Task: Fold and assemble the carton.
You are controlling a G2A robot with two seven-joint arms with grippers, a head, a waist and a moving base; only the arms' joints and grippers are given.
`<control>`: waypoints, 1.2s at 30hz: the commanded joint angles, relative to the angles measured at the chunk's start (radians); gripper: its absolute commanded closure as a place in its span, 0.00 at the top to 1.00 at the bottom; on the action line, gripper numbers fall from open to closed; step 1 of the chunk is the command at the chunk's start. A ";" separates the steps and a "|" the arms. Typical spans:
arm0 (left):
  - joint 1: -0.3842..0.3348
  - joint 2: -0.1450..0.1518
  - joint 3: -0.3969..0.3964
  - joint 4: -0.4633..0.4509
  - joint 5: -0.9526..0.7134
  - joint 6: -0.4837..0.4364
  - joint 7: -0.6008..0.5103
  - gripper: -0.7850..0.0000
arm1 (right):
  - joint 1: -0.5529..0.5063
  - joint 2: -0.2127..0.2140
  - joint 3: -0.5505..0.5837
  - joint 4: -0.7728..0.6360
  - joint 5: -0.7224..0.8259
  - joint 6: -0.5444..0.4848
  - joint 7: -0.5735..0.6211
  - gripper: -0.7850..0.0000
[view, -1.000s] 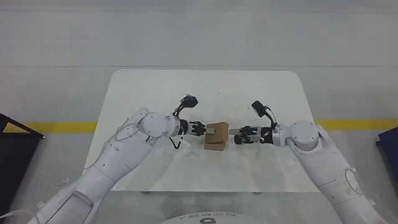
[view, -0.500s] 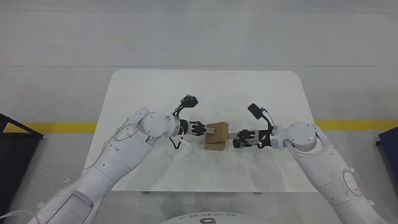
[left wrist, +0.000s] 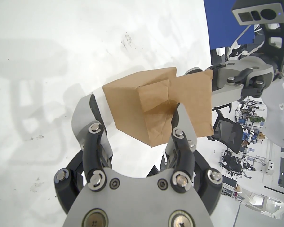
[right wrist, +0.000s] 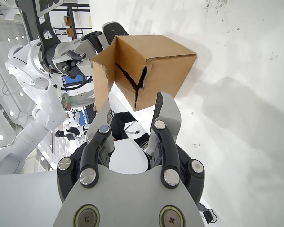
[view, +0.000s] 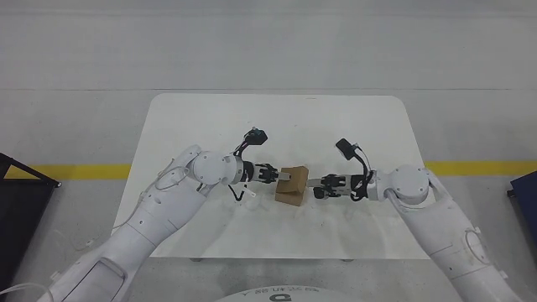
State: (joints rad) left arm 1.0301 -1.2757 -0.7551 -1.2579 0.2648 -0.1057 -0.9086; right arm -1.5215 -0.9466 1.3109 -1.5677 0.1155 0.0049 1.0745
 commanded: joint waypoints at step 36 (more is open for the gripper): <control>-0.006 -0.007 0.004 0.018 -0.006 -0.005 0.000 0.71 | 0.023 0.002 -0.055 -0.013 -0.051 0.095 -0.051 0.49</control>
State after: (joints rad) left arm 1.0245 -1.2823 -0.7506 -1.2396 0.2588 -0.1106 -0.9085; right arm -1.5046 -0.9436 1.2633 -1.5825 0.0686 0.0935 1.0235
